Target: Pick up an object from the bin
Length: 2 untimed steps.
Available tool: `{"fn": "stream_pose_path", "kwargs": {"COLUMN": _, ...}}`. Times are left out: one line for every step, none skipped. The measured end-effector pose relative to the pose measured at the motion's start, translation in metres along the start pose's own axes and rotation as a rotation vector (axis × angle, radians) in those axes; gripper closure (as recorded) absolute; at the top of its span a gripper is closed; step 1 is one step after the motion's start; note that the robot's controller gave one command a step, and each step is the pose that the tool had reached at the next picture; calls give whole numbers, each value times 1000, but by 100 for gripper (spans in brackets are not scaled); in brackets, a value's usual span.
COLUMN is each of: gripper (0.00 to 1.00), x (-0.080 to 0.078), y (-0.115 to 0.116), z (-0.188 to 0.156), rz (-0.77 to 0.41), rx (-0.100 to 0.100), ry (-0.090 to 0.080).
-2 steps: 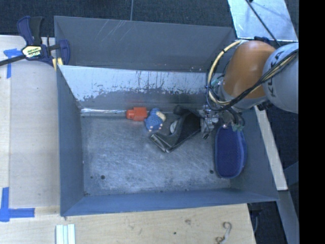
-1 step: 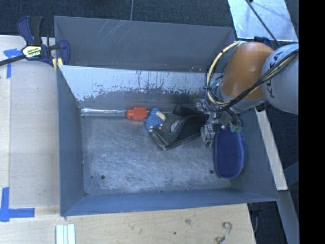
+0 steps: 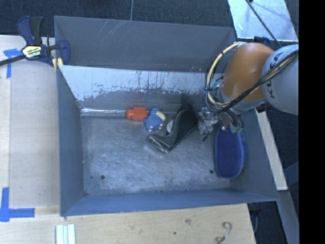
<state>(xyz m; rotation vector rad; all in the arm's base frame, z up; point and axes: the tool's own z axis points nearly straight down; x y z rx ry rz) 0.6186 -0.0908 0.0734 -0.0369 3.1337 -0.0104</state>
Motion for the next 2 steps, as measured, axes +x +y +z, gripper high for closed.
{"fn": "stream_pose_path", "kwargs": {"gripper": 100, "x": -6, "y": 115, "z": -112, "rz": -194, "rx": -9, "ry": -5}}
{"fn": "stream_pose_path", "kwargs": {"gripper": 100, "x": -2, "y": 108, "z": -149, "rz": -193, "rx": -6, "ry": -2}}
